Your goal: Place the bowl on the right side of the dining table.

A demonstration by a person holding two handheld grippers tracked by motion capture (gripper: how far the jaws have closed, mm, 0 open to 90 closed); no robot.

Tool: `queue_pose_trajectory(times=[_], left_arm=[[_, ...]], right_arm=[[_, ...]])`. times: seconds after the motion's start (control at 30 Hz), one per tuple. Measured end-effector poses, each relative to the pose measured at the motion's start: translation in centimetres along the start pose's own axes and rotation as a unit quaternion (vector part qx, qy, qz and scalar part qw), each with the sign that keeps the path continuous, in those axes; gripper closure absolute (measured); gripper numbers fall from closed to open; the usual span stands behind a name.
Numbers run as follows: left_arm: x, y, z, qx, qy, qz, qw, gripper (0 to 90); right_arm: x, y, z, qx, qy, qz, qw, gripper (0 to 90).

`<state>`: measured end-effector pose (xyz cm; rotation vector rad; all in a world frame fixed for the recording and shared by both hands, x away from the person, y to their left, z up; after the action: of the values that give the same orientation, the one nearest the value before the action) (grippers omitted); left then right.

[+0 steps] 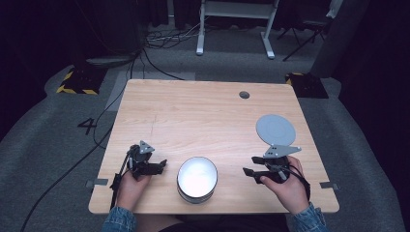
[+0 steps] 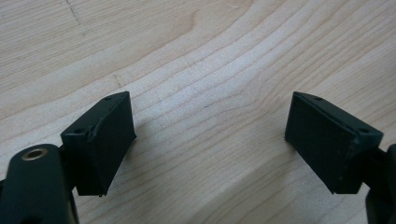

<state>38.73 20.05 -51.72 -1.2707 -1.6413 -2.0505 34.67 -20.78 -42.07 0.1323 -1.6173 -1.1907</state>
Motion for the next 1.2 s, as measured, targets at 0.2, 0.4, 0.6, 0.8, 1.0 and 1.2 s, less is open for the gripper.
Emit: queue_pose_trajectory(times=[0.2, 0.4, 0.6, 0.8, 1.0, 1.2], left_arm=[[0.0, 0.0, 0.0, 0.0, 0.0, 0.0, 1.0, 16.0], [0.0, 0.0, 0.0, -0.001, 0.0, 0.003, 1.0, 15.9], [0.0, 0.0, 0.0, -0.001, -0.001, 0.004, 1.0, 16.0], [0.0, 0.0, 0.0, -0.001, 0.0, 0.004, 1.0, 15.9], [0.0, 0.0, 0.0, -0.001, 0.0, 0.003, 1.0, 15.9], [0.0, 0.0, 0.0, -0.001, 0.0, 0.003, 1.0, 16.0]], right_arm=[[-0.3, 2.3, 1.2, 0.018, 0.02, -0.001, 0.9996, 44.8], [-0.6, 4.1, 2.3, 0.02, 0.031, -0.005, 0.9993, 46.8], [-0.8, 5.6, 3.0, 0.012, 0.047, -0.006, 0.9988, 49.0], [-1.5, 7.4, 4.4, 0.017, 0.065, -0.002, 0.9977, 51.0], [-3.0, 8.4, 5.8, 0.023, 0.095, 0.028, 0.9948, 47.6], [-5.2, 8.6, 6.6, 0.026, 0.092, 0.083, 0.992, 47.6]])
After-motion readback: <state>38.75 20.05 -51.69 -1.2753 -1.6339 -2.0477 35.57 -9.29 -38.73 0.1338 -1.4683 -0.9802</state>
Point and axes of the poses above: each handheld gripper's, and its own axes: x roughly backward along the jaws, y roughly out of its top, z roughly to its left, the point moved 2 cm from there along -x, roughly forward along the jaws, and after that the axes turned 2 degrees about y, right-handed, at the moved point
